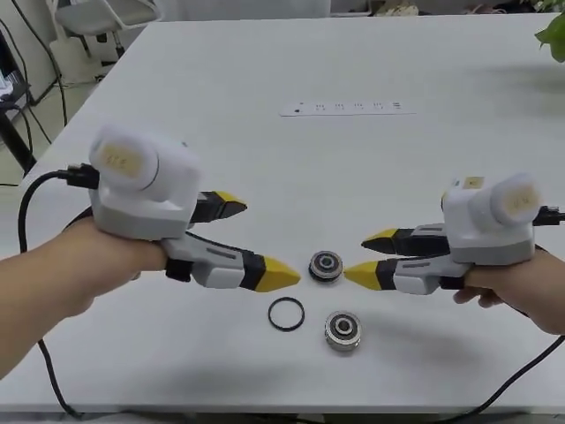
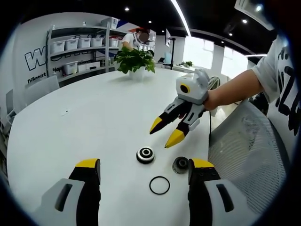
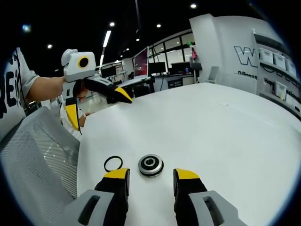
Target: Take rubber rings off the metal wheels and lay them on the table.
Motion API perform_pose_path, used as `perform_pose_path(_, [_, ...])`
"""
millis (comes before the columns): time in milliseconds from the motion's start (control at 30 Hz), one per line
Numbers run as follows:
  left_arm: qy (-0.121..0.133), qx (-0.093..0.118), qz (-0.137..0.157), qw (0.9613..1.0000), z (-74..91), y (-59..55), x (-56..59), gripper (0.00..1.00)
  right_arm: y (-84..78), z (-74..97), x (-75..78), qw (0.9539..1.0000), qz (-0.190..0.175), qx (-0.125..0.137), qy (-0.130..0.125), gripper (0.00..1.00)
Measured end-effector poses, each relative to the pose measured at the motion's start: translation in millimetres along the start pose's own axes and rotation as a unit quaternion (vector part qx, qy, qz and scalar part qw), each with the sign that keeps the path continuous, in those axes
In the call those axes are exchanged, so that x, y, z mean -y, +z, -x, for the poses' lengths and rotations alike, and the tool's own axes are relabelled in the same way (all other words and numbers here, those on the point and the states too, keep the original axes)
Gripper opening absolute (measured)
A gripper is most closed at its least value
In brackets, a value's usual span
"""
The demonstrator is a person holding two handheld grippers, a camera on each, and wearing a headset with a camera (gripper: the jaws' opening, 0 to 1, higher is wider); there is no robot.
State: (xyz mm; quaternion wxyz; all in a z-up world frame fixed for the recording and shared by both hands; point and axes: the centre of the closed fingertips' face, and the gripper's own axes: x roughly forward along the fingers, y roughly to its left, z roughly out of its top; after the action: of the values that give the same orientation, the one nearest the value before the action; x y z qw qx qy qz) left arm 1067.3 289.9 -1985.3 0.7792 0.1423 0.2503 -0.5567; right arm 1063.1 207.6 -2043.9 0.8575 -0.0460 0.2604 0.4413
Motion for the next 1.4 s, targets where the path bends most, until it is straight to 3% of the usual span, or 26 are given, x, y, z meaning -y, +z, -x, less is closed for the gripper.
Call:
perform_pose_path(600, [-0.012,-0.024,-0.003,0.9996,-21.9,-12.1,-3.5,0.7,-9.7,-10.6,0.8,0.9998,0.007,-0.018,0.012,0.35])
perform_pose_path(1400, [-0.04,-0.03,-0.001,0.9987,-58.1,-12.2,1.9,0.57,-18.7,-18.1,5.0,0.9997,-0.001,-0.021,0.012,0.34])
